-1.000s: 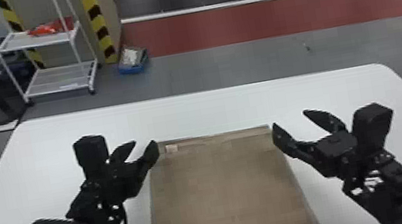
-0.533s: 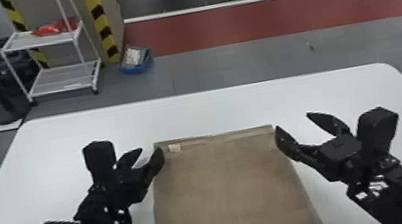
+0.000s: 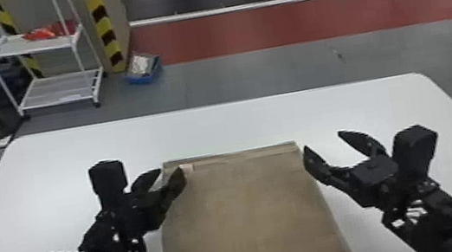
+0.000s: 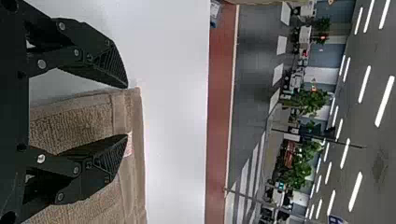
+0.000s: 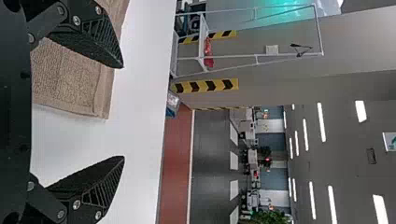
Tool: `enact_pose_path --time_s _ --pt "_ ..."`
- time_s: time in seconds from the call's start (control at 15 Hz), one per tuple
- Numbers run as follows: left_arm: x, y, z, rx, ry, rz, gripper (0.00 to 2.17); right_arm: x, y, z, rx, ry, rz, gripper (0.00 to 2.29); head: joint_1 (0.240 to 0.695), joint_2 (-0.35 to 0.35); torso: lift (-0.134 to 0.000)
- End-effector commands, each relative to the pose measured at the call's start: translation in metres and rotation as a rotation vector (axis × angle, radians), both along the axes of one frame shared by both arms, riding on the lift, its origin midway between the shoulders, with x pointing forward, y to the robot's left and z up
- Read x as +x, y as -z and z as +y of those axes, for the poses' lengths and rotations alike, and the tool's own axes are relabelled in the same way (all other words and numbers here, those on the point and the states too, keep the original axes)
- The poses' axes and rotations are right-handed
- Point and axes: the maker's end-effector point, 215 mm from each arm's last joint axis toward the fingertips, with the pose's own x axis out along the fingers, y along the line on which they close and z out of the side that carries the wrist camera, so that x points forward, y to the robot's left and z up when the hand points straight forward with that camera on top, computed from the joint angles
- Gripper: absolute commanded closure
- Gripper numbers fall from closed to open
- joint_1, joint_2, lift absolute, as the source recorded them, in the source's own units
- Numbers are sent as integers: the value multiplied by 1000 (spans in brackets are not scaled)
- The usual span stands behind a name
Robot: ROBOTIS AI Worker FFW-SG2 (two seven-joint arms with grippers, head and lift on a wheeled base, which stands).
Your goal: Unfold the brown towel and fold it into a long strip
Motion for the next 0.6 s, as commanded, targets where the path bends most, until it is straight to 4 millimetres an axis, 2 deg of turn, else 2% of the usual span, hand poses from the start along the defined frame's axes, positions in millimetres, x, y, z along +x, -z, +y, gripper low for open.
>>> enact_pose_path --time_s 0.0,0.13,0.47,0.53 --pt "2 4 -9 0 10 7 603 0 1 -1 -1 1 3 211 695 -36 -125" --pt "3 5 -13 10 15 6 603 -2 3 -2 -1 0 12 211 695 -42 -125" --pt "6 4 -6 31 1 -7 606 -1 -6 -7 -2 2 -4 211 695 -50 -125" --pt "6 3 -7 30 1 -11 785 0 -6 -7 -3 2 -2 211 695 -50 -125"
